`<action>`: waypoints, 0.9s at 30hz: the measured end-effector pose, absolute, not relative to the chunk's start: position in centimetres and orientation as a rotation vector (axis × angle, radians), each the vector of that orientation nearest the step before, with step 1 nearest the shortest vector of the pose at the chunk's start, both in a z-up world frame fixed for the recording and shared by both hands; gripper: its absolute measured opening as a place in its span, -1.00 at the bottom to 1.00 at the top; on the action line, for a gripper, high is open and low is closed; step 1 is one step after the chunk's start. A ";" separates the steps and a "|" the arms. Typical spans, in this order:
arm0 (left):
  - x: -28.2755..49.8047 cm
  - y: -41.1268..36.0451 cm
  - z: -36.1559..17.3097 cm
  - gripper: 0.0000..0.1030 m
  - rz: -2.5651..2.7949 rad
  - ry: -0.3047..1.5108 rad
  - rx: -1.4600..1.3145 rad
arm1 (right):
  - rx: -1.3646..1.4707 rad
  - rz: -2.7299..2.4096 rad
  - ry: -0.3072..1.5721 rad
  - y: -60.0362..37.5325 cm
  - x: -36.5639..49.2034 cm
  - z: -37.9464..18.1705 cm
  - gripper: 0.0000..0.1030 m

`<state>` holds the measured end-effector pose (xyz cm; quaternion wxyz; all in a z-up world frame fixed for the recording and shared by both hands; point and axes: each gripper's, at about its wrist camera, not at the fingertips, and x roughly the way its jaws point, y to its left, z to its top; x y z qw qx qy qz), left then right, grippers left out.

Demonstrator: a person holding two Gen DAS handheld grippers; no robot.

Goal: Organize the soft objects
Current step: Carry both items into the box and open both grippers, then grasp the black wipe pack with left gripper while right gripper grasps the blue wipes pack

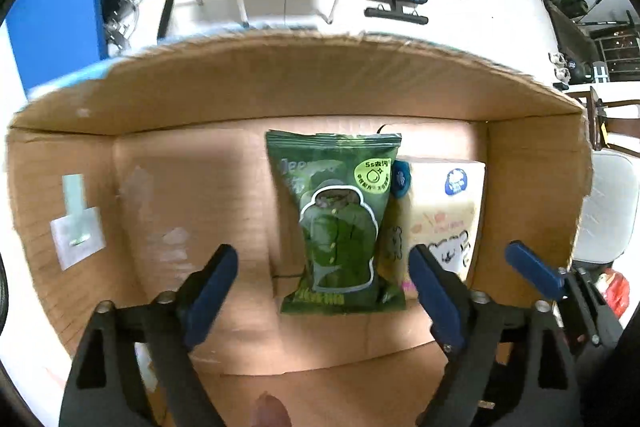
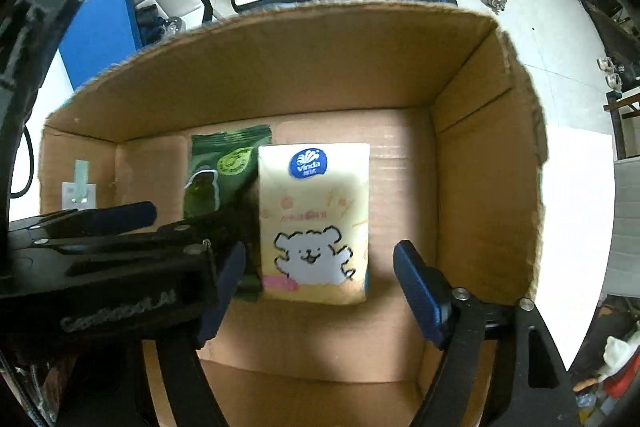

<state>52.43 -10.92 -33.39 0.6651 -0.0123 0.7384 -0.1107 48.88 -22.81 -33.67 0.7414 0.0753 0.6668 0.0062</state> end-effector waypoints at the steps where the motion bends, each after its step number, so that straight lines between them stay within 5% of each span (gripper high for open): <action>1: 51.8 -10.6 -32.8 0.77 -0.249 1.649 -0.014 | 0.159 0.013 1.456 -22.7 48.5 -33.1 0.73; 5: 48.1 -10.1 -29.0 0.96 -0.241 1.568 0.020 | 0.165 0.023 1.433 -22.2 46.7 -31.3 1.00; 19: 36.7 -4.5 -19.8 0.96 -0.131 1.358 -0.017 | 0.114 0.132 1.323 -21.4 34.7 -23.0 1.00; 27: 23.5 0.5 -25.6 0.96 0.027 1.484 -0.123 | 0.082 0.183 1.451 -22.4 23.6 -27.4 1.00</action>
